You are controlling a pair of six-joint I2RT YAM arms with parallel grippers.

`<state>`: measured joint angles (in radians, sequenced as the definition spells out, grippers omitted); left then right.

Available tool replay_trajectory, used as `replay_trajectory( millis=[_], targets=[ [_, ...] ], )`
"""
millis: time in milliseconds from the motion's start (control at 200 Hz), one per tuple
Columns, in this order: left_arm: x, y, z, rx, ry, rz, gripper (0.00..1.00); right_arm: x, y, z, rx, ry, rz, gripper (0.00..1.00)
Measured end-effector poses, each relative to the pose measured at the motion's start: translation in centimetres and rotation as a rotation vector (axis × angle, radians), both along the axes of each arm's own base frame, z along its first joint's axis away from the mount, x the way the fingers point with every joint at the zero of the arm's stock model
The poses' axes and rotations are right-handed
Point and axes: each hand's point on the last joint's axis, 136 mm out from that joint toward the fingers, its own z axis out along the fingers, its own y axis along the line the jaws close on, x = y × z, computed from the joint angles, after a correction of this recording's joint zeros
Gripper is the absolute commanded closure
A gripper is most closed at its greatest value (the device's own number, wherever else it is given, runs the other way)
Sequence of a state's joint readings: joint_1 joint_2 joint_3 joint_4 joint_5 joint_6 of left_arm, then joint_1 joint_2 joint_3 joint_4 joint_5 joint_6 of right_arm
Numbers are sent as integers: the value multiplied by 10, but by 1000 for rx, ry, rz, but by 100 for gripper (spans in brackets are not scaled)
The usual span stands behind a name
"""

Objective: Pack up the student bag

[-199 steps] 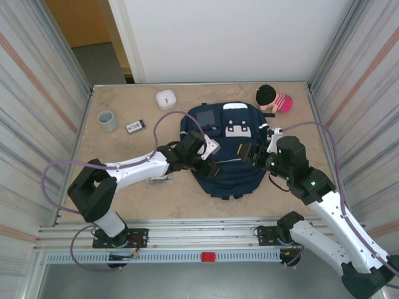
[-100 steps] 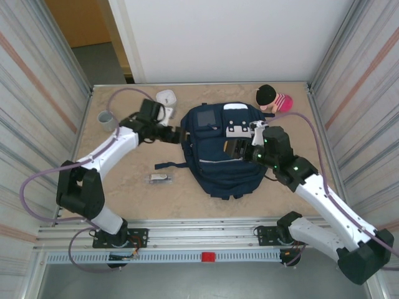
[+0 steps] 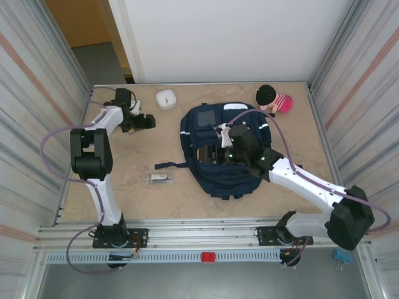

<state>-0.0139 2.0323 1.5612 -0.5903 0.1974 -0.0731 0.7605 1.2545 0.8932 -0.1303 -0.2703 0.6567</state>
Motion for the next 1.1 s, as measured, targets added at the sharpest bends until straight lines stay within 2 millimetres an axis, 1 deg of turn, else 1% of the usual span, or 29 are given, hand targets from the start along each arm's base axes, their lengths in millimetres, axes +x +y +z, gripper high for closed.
replay_trajectory(
  millis=[165,246,301,371,466,556,611,772,882,957,1027,1102],
  targets=[
    [29,8,4,18,-27,-8,7,-3,16,-18,-14,35,38,32],
    [41,9,-5,25,-17,-22,7,-2,20,-24,-17,46,45,32],
    [42,9,-15,28,6,-29,7,-2,22,-27,-18,55,49,32],
    [39,10,-30,41,46,-43,7,-2,25,-28,-14,59,57,32],
    [35,9,-26,38,53,-50,8,-1,26,-27,-9,57,60,32],
    [24,9,-29,42,70,-59,8,-1,27,-25,-4,51,60,32],
    [12,9,-29,46,87,-62,8,0,28,-24,-1,48,61,32],
    [-43,4,-32,67,165,-81,7,0,28,-23,4,44,61,32],
    [-82,-9,-32,81,209,-116,7,0,28,-21,8,40,61,31],
    [-104,-17,-30,93,237,-139,7,0,28,-18,12,34,61,31],
    [-115,-23,-22,111,237,-158,7,-1,27,-13,21,25,61,31],
    [-117,-20,-11,142,214,-164,7,-1,26,-9,29,17,61,31]
  ],
)
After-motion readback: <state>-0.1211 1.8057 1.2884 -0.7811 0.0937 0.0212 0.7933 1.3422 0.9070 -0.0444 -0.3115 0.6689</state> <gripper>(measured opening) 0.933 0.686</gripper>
